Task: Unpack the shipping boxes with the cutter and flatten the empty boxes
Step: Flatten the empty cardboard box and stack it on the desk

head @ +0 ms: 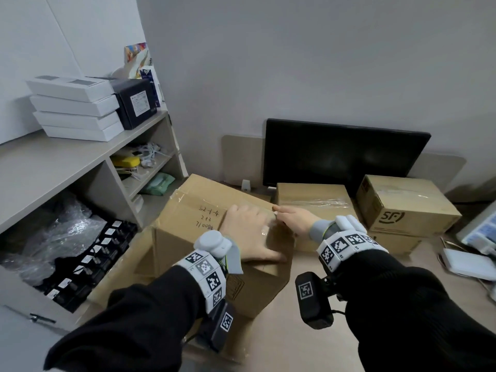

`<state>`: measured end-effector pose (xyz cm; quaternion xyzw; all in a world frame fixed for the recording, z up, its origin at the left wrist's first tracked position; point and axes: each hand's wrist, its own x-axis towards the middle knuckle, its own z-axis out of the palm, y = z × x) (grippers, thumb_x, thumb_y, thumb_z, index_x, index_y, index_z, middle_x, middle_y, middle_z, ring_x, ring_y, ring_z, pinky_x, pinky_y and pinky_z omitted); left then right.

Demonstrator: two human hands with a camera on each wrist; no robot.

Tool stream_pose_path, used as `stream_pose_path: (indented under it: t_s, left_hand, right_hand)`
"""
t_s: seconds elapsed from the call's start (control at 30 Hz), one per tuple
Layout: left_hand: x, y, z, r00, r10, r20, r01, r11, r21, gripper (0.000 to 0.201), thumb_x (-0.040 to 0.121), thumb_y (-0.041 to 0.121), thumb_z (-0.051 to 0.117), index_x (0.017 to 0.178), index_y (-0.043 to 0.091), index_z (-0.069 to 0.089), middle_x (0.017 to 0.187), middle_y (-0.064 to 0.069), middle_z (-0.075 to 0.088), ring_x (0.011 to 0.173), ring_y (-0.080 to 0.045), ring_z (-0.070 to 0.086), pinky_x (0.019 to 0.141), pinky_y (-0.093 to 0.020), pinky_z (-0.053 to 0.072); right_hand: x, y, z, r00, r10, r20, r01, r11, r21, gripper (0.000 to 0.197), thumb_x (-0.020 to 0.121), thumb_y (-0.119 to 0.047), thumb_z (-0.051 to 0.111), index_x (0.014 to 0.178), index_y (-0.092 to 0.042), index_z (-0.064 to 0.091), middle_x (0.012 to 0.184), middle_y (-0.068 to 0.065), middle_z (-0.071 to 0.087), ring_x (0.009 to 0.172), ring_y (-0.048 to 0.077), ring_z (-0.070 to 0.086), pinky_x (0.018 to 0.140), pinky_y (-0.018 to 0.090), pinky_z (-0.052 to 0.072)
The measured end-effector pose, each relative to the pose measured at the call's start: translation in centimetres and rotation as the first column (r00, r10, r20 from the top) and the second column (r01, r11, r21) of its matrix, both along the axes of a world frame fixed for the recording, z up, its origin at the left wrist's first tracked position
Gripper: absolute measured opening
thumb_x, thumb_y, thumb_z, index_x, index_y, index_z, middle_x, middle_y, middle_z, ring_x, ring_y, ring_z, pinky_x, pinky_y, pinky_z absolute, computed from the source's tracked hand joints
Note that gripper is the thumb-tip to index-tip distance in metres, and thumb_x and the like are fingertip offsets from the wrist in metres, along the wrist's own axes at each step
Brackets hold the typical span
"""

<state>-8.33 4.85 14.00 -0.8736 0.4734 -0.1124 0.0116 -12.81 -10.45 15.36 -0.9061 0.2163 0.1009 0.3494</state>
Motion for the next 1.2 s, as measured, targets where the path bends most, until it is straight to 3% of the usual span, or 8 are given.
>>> stream_pose_path:
  t_s: [0.1, 0.33, 0.5, 0.57, 0.73, 0.93, 1.1, 1.2]
  left_hand:
    - [1.0, 0.1, 0.8, 0.993, -0.071, 0.092, 0.08, 0.992, -0.1, 0.076, 0.054, 0.094, 0.045, 0.073, 0.021, 0.042, 0.078, 0.007, 0.05, 0.076, -0.02, 0.05, 0.068, -0.033, 0.033]
    - [1.4, 1.5, 0.6, 0.937, -0.255, 0.238, 0.336, 0.839, -0.427, 0.08, 0.049, 0.088, 0.063, 0.063, 0.012, 0.045, 0.062, -0.001, 0.042, 0.056, -0.021, 0.034, 0.058, -0.035, 0.026]
    - [2.0, 2.7, 1.1, 0.929, -0.278, 0.243, 0.358, 0.845, -0.399, 0.084, 0.05, 0.091, 0.056, 0.069, 0.012, 0.039, 0.065, -0.003, 0.04, 0.06, -0.02, 0.03, 0.059, -0.036, 0.025]
    - [2.5, 3.7, 1.3, 0.906, -0.293, 0.305, 0.393, 0.85, -0.352, 0.085, 0.051, 0.092, 0.055, 0.074, 0.013, 0.034, 0.067, -0.004, 0.04, 0.062, -0.02, 0.03, 0.059, -0.035, 0.025]
    - [4.7, 7.0, 3.2, 0.905, -0.247, 0.345, 0.351, 0.894, -0.279, 0.079, 0.05, 0.086, 0.063, 0.072, 0.013, 0.042, 0.066, -0.001, 0.043, 0.059, -0.021, 0.036, 0.055, -0.033, 0.025]
    - [4.9, 10.6, 5.9, 0.978, 0.095, -0.186, -0.122, 0.983, -0.138, 0.098, 0.068, 0.092, 0.0, 0.062, 0.011, 0.054, 0.063, 0.0, 0.054, 0.062, -0.017, 0.05, 0.059, -0.035, 0.037]
    - [5.4, 13.2, 8.2, 0.792, 0.485, -0.372, -0.44, 0.875, 0.203, 0.05, 0.09, 0.062, 0.047, 0.096, 0.016, 0.064, 0.078, 0.004, 0.06, 0.071, -0.013, 0.055, 0.066, -0.027, 0.042]
    - [6.3, 15.6, 7.2, 0.686, 0.616, -0.388, -0.537, 0.788, 0.302, 0.069, 0.082, 0.061, 0.061, 0.132, 0.013, 0.051, 0.123, -0.006, 0.058, 0.108, -0.021, 0.057, 0.089, -0.029, 0.046]
  right_hand:
    - [-0.2, -0.9, -0.8, 0.999, 0.0, 0.034, -0.002, 0.997, 0.072, 0.045, 0.1, -0.027, 0.036, 0.145, -0.024, 0.04, 0.138, 0.001, 0.048, 0.112, 0.015, 0.044, 0.085, 0.021, 0.034]
    - [0.3, -0.9, -0.1, 0.977, 0.195, -0.084, -0.203, 0.973, -0.108, 0.066, 0.096, -0.042, 0.049, 0.15, -0.012, 0.026, 0.152, 0.008, 0.034, 0.137, 0.027, 0.035, 0.11, 0.031, 0.028]
    - [1.2, -0.3, -1.2, 0.973, 0.229, 0.031, -0.202, 0.91, -0.362, 0.038, 0.08, -0.035, 0.068, 0.109, -0.012, 0.058, 0.106, 0.006, 0.062, 0.1, 0.028, 0.057, 0.08, 0.034, 0.047]
    - [1.3, 0.0, -1.2, 0.976, 0.186, 0.116, -0.126, 0.909, -0.397, 0.03, 0.078, -0.042, 0.067, 0.076, -0.02, 0.046, 0.079, -0.004, 0.054, 0.079, 0.023, 0.052, 0.057, 0.029, 0.037]
    - [1.7, 1.5, 0.8, 0.949, 0.168, 0.268, -0.027, 0.887, -0.461, 0.026, 0.088, -0.04, 0.05, 0.082, -0.017, 0.041, 0.078, 0.002, 0.053, 0.082, 0.031, 0.058, 0.064, 0.03, 0.038]
    - [3.1, 1.0, 5.0, 0.841, -0.112, 0.529, 0.219, 0.965, -0.143, 0.025, 0.094, -0.031, 0.052, 0.083, -0.01, 0.045, 0.085, 0.012, 0.059, 0.086, 0.035, 0.06, 0.073, 0.034, 0.044]
    - [3.3, 3.3, 5.7, 0.753, -0.128, 0.646, 0.192, 0.981, -0.03, 0.024, 0.094, -0.026, 0.053, 0.081, -0.009, 0.043, 0.077, 0.007, 0.056, 0.078, 0.032, 0.058, 0.07, 0.034, 0.043]
    - [3.0, 4.6, 6.4, 0.696, -0.109, 0.71, 0.148, 0.989, 0.007, 0.025, 0.094, -0.026, 0.052, 0.081, -0.008, 0.043, 0.069, 0.002, 0.052, 0.069, 0.028, 0.054, 0.066, 0.033, 0.042]
